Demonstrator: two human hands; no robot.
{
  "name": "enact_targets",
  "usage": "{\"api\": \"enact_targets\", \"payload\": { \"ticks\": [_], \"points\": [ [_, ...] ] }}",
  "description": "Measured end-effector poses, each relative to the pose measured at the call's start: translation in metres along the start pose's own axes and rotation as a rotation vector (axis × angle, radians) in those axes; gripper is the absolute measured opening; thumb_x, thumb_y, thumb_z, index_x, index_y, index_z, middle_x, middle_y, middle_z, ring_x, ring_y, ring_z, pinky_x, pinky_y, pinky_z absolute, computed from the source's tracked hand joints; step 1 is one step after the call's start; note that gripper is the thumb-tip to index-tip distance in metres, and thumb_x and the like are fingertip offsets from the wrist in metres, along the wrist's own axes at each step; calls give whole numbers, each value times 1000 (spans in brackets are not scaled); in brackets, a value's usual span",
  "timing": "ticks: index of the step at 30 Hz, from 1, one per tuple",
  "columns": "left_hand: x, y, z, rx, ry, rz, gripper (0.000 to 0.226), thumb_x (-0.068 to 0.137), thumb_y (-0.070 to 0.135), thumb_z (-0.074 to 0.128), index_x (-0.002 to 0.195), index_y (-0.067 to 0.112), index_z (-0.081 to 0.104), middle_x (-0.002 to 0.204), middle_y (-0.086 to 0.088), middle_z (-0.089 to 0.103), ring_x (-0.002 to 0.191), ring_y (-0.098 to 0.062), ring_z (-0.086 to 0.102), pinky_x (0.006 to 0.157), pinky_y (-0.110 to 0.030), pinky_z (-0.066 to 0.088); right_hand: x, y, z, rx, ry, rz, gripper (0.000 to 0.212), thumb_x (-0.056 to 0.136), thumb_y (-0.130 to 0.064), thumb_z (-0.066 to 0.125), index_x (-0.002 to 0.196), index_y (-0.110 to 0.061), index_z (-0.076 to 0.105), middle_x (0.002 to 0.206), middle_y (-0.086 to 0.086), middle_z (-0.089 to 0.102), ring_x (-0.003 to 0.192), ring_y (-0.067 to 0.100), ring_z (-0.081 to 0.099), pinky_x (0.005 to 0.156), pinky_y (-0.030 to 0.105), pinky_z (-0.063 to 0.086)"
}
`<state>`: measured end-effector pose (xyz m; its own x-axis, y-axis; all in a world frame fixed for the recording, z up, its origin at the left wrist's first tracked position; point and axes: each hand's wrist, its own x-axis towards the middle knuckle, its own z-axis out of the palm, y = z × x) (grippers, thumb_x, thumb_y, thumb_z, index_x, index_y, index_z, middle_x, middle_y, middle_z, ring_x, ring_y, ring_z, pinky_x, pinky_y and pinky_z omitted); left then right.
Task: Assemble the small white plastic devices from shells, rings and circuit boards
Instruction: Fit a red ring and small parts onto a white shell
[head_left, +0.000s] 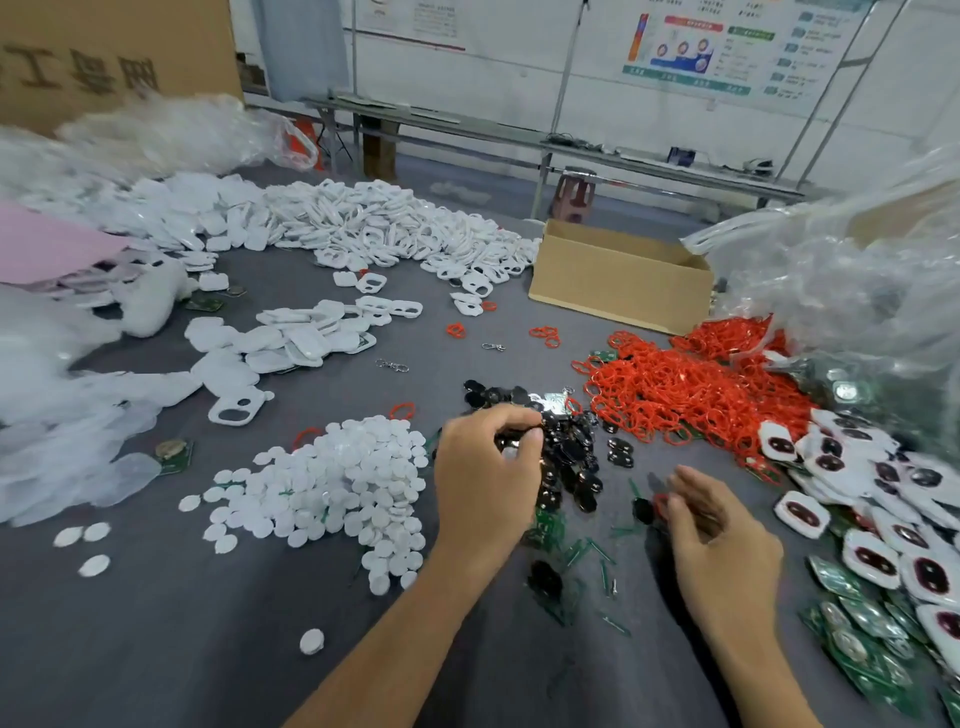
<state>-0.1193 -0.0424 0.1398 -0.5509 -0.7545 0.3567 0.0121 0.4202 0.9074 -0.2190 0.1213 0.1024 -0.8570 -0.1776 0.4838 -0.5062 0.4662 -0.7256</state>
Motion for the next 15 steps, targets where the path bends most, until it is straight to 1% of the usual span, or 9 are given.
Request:
{"api": "enact_targets", "payload": {
  "ticks": [1, 2, 4, 6, 9, 11, 12, 13, 15],
  "points": [
    [15, -2, -7, 122, -6, 42, 15, 87, 17, 66, 99, 23, 74, 99, 12, 70, 113, -14, 54, 95, -23, 41, -1, -1, 0, -29, 6, -12, 26, 83, 6, 65, 107, -5, 69, 93, 6, 73, 80, 8, 66, 80, -7, 35],
    [32, -6, -15, 253, -6, 72, 19, 87, 18, 66, 105, 22, 72, 105, 9, 70, 121, -18, 47, 98, -22, 36, -2, -2, 0, -48, 14, -17, 26, 83, 7, 65, 106, -4, 69, 92, 7, 73, 83, 8, 64, 79, -9, 33],
    [68, -20, -39, 523, 2, 68, 30, 87, 18, 66, 118, 19, 66, 119, 3, 66, 135, -26, 32, 108, -28, 28, -1, -2, -1, -63, 25, -21, 25, 82, 8, 63, 104, -3, 69, 90, 8, 72, 86, 8, 62, 77, -11, 30],
    [97, -38, -63, 785, 6, 0, 42, 85, 15, 64, 128, 17, 59, 134, -3, 57, 143, -32, 20, 116, -35, 20, -2, 0, 0, -73, -1, -1, 25, 84, 6, 63, 105, -6, 69, 92, 8, 73, 87, 10, 65, 80, -10, 30],
    [129, -63, -92, 1014, 15, -56, 58, 83, 13, 64, 138, 11, 48, 150, -12, 39, 146, -41, 10, 118, -46, 16, 0, 1, 3, -88, -11, 0, 25, 83, 4, 64, 104, -9, 70, 93, 8, 74, 85, 10, 65, 81, -10, 29],
    [146, -76, -105, 1088, -25, -76, 65, 82, 14, 65, 142, 13, 42, 153, -14, 33, 146, -43, 9, 118, -49, 17, -1, 1, 4, -110, -8, -7, 26, 82, 4, 66, 102, -11, 71, 91, 7, 74, 76, 6, 65, 78, -12, 27],
    [155, -81, -110, 1091, -40, -61, 65, 81, 12, 65, 142, 14, 43, 151, -14, 36, 145, -43, 12, 117, -48, 19, -1, 0, 4, -118, -2, -17, 27, 81, 4, 67, 101, -13, 71, 89, 7, 74, 74, 1, 63, 77, -12, 26],
    [162, -86, -113, 1073, -52, -31, 63, 80, 10, 64, 140, 13, 47, 147, -14, 42, 142, -42, 19, 114, -46, 24, -2, 0, 5, -124, 2, -32, 28, 80, 5, 68, 100, -14, 71, 87, 7, 74, 76, -3, 61, 78, -12, 26],
    [175, -94, -115, 1035, -106, 63, 53, 78, 4, 59, 130, 11, 58, 131, -13, 57, 131, -36, 39, 107, -42, 32, -5, -1, 6, -139, 4, -71, 30, 78, 6, 68, 98, -16, 72, 84, 6, 73, 80, -10, 57, 81, -11, 27]
  ]
}}
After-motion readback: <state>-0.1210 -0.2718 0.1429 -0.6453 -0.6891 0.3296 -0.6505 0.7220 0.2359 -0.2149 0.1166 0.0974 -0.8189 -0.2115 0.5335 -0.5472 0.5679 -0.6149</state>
